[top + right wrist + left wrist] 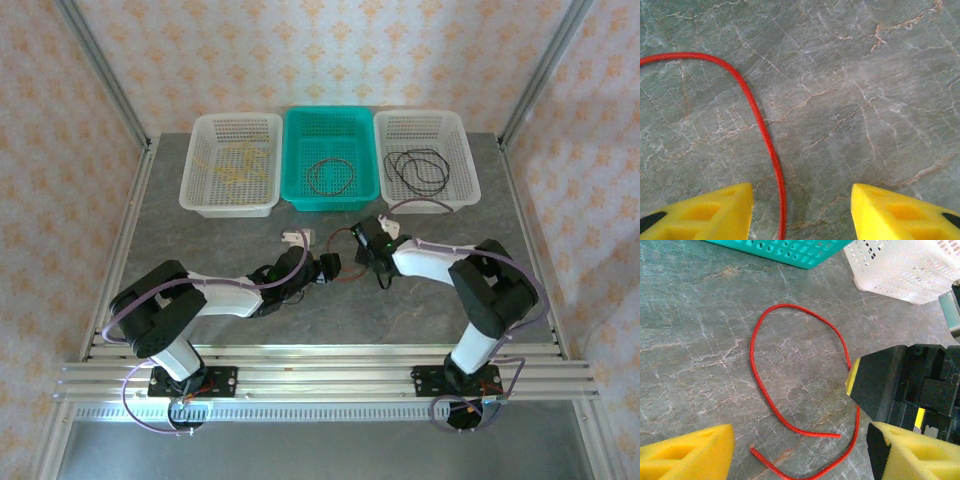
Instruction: Untangle the cables
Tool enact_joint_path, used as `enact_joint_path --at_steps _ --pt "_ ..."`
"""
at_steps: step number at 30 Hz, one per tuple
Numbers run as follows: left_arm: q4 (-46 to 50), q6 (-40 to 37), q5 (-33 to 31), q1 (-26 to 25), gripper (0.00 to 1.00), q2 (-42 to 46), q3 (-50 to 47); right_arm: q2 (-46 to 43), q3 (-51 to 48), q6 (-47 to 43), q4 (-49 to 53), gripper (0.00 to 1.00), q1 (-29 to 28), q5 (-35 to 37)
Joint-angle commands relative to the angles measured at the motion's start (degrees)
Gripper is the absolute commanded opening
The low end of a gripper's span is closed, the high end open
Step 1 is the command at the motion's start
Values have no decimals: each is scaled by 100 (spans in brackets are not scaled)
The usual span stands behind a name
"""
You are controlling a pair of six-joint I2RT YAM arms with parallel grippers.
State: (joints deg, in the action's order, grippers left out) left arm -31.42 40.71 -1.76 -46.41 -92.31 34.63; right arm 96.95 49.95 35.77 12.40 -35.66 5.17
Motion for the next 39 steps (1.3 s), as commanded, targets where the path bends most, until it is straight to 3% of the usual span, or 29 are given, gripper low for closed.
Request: enact_joint_path --at_steps 1,10,21,29,39 --pt "-173 62 -16 -33 71 -69 7 360 179 -17 -201 53 -28 -40" --pt "-136 42 -27 -43 71 -83 29 688 278 -34 -128 46 -29 -130" --pt "-120 25 0 -36 71 -126 79 686 201 0 -133 23 -29 -166" --pt "-49 -19 0 -54 72 -28 109 317 13 53 -164 10 -29 -53" --pt "-105 -10 34 -54 72 260 46 -570 -299 -51 -134 3 -46 157"
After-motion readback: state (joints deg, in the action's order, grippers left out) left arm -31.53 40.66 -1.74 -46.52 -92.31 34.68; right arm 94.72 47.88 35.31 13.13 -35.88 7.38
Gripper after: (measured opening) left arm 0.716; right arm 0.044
